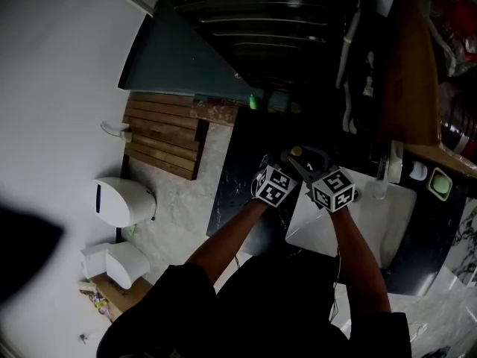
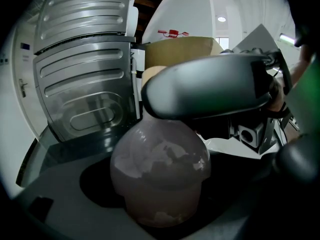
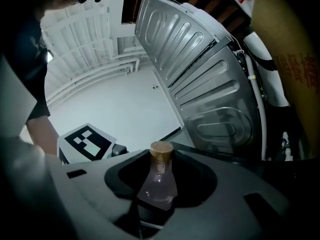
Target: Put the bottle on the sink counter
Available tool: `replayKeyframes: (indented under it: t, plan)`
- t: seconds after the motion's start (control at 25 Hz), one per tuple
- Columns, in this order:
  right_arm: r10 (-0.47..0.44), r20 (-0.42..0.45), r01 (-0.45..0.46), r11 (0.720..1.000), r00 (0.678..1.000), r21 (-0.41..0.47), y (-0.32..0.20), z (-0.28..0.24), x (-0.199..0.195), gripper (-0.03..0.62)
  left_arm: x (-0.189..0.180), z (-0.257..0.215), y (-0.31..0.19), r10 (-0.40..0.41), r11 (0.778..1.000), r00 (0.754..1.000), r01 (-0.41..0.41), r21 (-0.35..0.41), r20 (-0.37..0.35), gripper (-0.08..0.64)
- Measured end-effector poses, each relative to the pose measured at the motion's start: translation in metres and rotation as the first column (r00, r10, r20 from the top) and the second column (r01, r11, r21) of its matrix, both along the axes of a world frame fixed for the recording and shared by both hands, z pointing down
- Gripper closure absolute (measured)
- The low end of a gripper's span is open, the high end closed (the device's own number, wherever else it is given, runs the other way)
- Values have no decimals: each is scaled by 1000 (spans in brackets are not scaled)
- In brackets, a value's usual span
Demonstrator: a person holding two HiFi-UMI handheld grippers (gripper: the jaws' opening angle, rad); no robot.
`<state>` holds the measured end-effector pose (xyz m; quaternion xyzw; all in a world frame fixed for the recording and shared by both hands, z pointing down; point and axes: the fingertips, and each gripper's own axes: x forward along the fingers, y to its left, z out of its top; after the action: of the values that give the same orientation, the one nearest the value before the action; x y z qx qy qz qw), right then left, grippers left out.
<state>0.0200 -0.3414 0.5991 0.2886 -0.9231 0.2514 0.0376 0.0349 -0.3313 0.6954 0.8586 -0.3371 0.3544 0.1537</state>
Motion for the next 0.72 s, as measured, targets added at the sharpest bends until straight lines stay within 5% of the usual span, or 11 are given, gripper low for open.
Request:
replayKeyframes:
  t: [0.72]
  plan:
    - [-47,-184,67,992,982,106,3,-2,-16,443,-20,-4,2,-60,998,998,60,9,-14,150]
